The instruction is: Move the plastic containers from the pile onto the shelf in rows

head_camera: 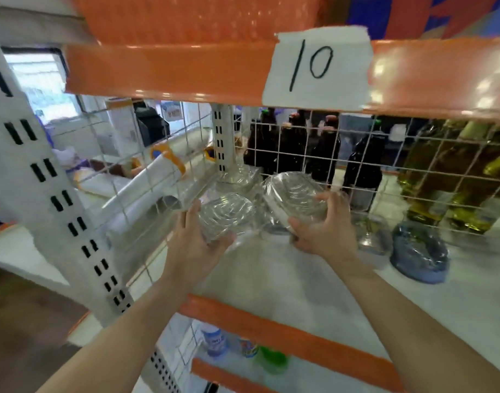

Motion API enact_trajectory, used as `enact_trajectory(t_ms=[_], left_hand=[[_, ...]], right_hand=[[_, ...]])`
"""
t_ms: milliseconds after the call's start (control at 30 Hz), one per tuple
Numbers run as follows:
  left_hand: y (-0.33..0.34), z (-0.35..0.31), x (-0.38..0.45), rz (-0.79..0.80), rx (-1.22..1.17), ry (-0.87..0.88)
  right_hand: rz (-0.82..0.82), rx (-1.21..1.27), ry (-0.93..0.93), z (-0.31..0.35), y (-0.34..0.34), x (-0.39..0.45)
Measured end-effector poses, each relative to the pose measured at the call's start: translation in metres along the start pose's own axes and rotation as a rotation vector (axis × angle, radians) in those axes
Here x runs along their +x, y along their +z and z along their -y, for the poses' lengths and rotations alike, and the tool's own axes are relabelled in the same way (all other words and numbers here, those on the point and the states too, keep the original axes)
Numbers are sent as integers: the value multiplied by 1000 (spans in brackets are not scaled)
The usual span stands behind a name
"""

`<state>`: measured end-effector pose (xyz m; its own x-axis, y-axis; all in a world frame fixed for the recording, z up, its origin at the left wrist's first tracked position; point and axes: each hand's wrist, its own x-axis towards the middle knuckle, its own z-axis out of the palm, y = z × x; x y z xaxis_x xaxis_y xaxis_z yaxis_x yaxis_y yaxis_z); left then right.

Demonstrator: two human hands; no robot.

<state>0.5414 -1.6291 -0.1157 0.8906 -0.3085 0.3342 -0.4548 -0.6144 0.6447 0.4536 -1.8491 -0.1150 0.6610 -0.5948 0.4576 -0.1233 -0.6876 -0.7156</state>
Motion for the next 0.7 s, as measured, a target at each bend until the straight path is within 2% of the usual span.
enact_trajectory(t_ms=[333, 467, 700], left_hand=[[14, 18, -10, 162, -147, 49], [22, 20, -17, 260, -115, 72], [36, 24, -22, 362, -143, -19]], right_hand=[[-9, 50, 67, 1, -8, -26], [3, 26, 64, 3, -14, -30], [70, -16, 35, 7, -21, -30]])
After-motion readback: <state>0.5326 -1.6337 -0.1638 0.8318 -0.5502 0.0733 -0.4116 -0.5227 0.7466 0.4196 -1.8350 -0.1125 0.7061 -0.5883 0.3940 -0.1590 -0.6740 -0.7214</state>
